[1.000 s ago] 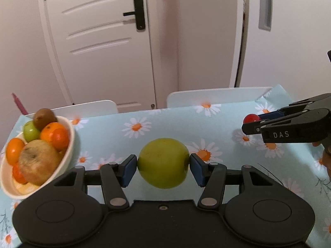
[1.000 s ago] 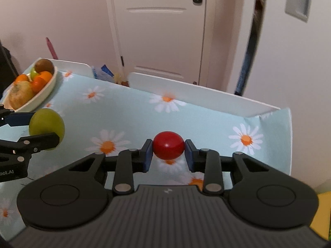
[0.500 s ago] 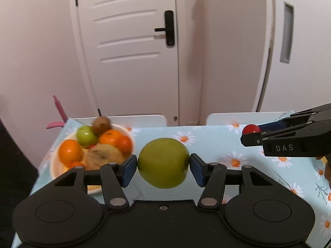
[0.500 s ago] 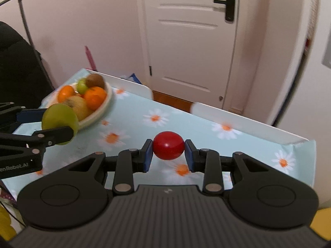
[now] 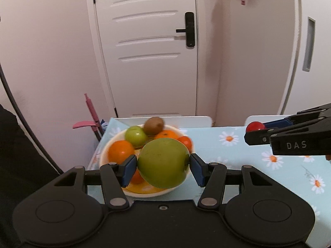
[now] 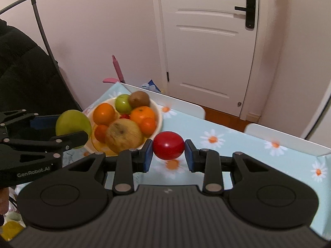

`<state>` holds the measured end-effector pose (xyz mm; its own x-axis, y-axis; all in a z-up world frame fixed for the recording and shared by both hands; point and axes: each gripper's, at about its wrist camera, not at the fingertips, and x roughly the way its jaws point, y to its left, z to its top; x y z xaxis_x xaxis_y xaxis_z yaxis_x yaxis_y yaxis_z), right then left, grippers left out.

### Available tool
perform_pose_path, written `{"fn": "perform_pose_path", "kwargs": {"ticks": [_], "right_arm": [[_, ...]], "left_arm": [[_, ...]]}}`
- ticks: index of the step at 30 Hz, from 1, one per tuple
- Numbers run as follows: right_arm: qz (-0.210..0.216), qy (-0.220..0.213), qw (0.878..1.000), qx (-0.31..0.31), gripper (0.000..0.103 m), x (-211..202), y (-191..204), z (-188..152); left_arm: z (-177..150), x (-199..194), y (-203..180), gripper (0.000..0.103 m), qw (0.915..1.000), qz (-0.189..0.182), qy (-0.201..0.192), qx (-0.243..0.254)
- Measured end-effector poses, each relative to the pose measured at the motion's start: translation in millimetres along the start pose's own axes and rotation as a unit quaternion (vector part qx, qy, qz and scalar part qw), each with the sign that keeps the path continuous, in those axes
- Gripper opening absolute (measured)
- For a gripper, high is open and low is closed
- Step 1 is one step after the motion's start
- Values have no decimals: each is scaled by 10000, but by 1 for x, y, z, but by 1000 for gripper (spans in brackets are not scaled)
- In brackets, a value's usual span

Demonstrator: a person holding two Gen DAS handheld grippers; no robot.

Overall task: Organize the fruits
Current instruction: 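Carry the green apple and red tomato to the cream bowl with both tools, then open both tools to release the apple and tomato into the bowl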

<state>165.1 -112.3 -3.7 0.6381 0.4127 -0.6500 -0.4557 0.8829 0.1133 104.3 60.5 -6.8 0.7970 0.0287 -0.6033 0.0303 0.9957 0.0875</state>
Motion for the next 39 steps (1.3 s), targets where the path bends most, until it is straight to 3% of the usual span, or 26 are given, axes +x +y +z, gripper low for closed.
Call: {"fn": "perform_pose_path", "kwargs": {"ticks": [15, 24, 26, 28, 29, 39], "right_arm": [[-242, 126, 9994, 233, 48, 54, 55, 18], [-392, 214, 9984, 349, 48, 75, 68, 20], [-408, 223, 9983, 361, 48, 78, 69, 21], [-431, 225, 9981, 369, 48, 80, 70, 21], [-440, 223, 9981, 370, 48, 81, 70, 22], [-293, 197, 9993, 121, 48, 76, 75, 34]], "left_arm": [[-16, 60, 71, 60, 9991, -217, 363, 101], [-23, 89, 85, 61, 9972, -460, 494, 332], [-26, 92, 84, 64, 9968, -510, 495, 358], [-26, 89, 83, 84, 9968, -565, 379, 412], [-26, 87, 83, 86, 9970, -569, 313, 431], [-22, 67, 86, 87, 9982, -467, 234, 293]]}}
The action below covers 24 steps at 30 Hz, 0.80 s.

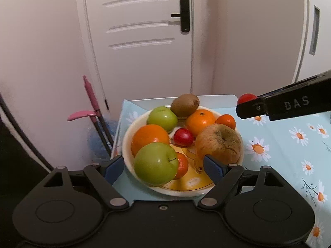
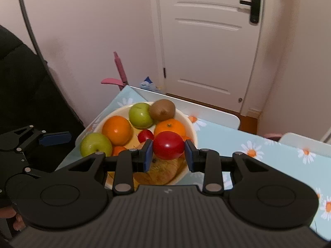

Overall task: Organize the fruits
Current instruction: 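Open both tools to release the apple and tomato into the bowl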

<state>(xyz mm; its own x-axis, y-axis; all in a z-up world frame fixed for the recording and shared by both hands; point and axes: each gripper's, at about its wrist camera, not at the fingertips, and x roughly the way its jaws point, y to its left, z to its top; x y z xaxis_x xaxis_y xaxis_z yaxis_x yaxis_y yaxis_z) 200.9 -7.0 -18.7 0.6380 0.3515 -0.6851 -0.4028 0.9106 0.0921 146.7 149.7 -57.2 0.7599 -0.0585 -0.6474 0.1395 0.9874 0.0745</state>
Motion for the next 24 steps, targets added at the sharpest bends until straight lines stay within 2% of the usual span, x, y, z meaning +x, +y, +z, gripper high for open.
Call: {"fn": "perform_pose_path", "kwargs": {"ticks": [12, 21, 22, 24], "right_arm": [[631, 120, 9965, -543, 48, 37, 21, 24], [913, 371, 9930, -648, 49, 73, 27, 22], [935, 361, 9930, -632, 53, 74, 26, 22], [994, 319, 9928, -595, 82, 73, 26, 21]], "left_arm": [[-5, -18, 6, 87, 9987, 443, 69, -254], [-11, -13, 9, 87, 9979, 538, 144, -338], [-12, -13, 10, 87, 9979, 537, 149, -335], [-14, -12, 10, 87, 9979, 529, 159, -334]]}}
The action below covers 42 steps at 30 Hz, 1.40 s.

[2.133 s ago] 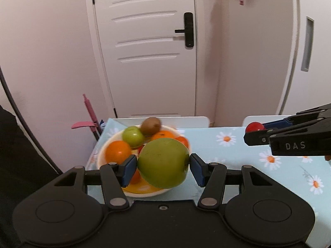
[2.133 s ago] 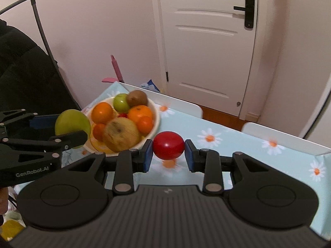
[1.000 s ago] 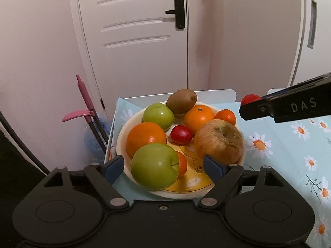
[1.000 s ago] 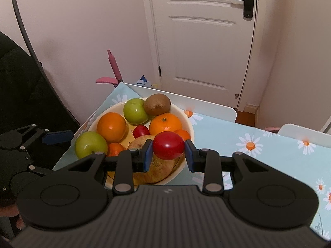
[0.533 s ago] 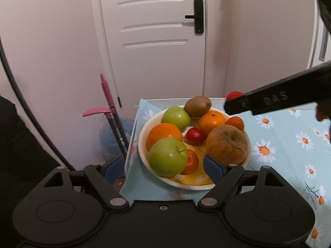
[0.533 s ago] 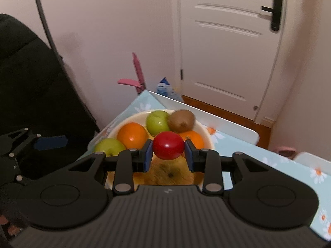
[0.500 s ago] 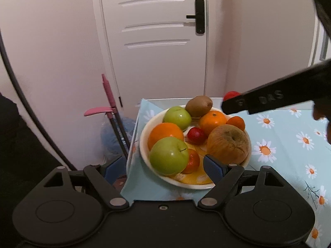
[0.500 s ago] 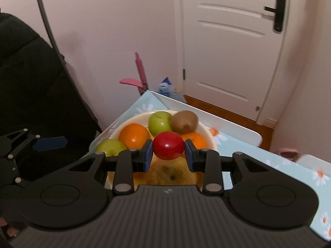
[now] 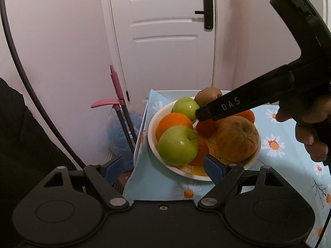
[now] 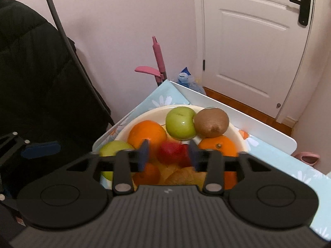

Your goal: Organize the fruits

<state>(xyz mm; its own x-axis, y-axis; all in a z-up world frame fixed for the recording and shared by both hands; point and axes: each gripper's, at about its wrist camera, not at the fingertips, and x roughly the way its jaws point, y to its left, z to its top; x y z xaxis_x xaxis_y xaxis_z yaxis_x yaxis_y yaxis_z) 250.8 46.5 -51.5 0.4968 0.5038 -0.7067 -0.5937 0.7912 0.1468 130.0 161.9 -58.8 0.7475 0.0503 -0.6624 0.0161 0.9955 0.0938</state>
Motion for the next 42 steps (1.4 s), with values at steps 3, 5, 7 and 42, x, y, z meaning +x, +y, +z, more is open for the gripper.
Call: {"fn": "perform_pose_path", "kwargs": {"ticks": [3, 5, 7, 42], "right_arm": [[-120, -192, 9997, 85, 100, -7, 0, -2], [-152, -225, 9995, 141, 100, -11, 0, -3], [-226, -248, 9992, 200, 100, -16, 0, -5], [-2334, -1038, 9584, 1273, 102, -291, -28, -101]], "left_arm": [[-3, 0, 1, 88, 10000, -8, 22, 19], [-3, 0, 0, 89, 10000, -24, 27, 66], [-4, -1, -1, 90, 9999, -61, 14, 116], [36, -145, -77, 90, 9945, -388, -973, 22]]}}
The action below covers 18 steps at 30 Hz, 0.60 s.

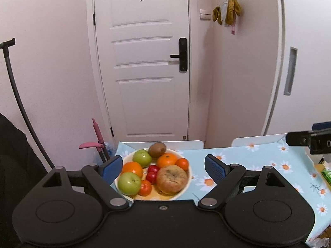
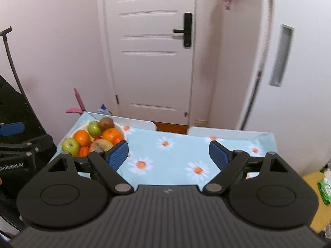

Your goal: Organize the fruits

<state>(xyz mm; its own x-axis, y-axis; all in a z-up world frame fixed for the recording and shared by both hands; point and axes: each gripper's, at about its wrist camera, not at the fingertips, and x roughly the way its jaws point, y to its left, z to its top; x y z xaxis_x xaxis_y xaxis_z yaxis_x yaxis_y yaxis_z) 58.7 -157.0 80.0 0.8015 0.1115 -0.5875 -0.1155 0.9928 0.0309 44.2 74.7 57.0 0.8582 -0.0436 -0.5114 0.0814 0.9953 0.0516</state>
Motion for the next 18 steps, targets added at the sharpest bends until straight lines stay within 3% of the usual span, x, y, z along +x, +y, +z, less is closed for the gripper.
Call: {"fn": "perform_pose_path", "kwargs": {"ticks": [10, 18], "right_arm": [[-320, 159, 9990, 267, 103, -21, -25, -35], [-420, 161, 9983, 359, 103, -22, -29, -45]], "left_arm": [[-9, -18, -25, 102, 10000, 5, -74, 16], [-11, -19, -33, 102, 9998, 24, -159, 86]]}}
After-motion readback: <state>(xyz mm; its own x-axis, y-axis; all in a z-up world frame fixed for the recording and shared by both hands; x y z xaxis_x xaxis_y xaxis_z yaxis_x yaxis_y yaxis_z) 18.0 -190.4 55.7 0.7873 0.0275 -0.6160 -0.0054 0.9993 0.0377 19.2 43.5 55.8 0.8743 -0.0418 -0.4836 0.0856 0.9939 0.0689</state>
